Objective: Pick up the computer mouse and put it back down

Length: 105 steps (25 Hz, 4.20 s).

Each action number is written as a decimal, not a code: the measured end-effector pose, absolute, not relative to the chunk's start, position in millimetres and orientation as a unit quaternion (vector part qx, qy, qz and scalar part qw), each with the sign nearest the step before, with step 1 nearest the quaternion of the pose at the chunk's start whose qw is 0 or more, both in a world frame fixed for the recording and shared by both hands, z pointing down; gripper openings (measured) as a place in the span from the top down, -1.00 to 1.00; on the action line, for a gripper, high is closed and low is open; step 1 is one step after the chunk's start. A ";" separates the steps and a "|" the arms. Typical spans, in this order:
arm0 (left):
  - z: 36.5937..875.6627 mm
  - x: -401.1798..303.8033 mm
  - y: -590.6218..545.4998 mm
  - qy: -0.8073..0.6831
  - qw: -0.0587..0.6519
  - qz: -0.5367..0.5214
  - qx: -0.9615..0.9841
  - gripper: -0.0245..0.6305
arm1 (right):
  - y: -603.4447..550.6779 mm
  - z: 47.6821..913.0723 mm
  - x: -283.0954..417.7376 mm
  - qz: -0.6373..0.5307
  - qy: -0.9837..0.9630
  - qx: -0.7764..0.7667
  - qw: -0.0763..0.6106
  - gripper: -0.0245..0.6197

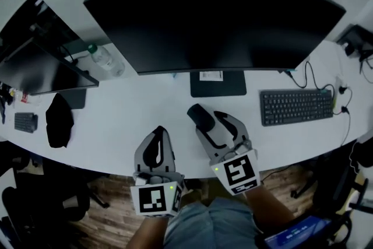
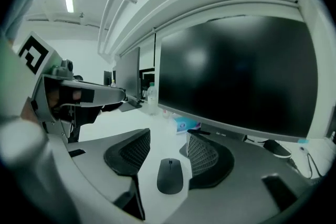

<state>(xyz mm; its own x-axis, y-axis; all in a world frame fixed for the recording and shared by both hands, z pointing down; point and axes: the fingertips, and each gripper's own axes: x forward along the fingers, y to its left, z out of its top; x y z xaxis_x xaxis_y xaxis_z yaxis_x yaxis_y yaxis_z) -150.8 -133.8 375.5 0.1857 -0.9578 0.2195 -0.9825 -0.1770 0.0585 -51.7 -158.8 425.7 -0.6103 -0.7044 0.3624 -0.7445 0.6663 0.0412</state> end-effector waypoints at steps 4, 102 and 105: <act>402.4 -152.6 -138.0 -0.642 0.117 0.088 0.753 0.90 | -167.1 462.3 -51.7 0.086 -0.895 0.390 0.198 0.18; 304.3 -181.7 -119.6 -0.642 0.015 0.022 0.766 0.90 | -157.7 344.6 -41.4 0.007 -0.859 0.486 0.162 -0.01; 291.1 -177.7 -120.0 -0.633 -0.005 0.009 0.774 0.90 | -157.4 323.1 -34.6 -0.012 -0.853 0.501 0.144 -0.01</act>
<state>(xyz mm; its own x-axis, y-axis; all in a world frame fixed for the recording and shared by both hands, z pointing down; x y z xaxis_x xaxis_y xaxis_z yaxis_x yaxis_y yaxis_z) -177.7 -120.0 291.1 0.1978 -0.9802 0.0081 -0.9801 -0.1979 -0.0183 -34.6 -157.4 323.1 -0.4558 -0.8588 0.2338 -0.8517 0.4971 0.1658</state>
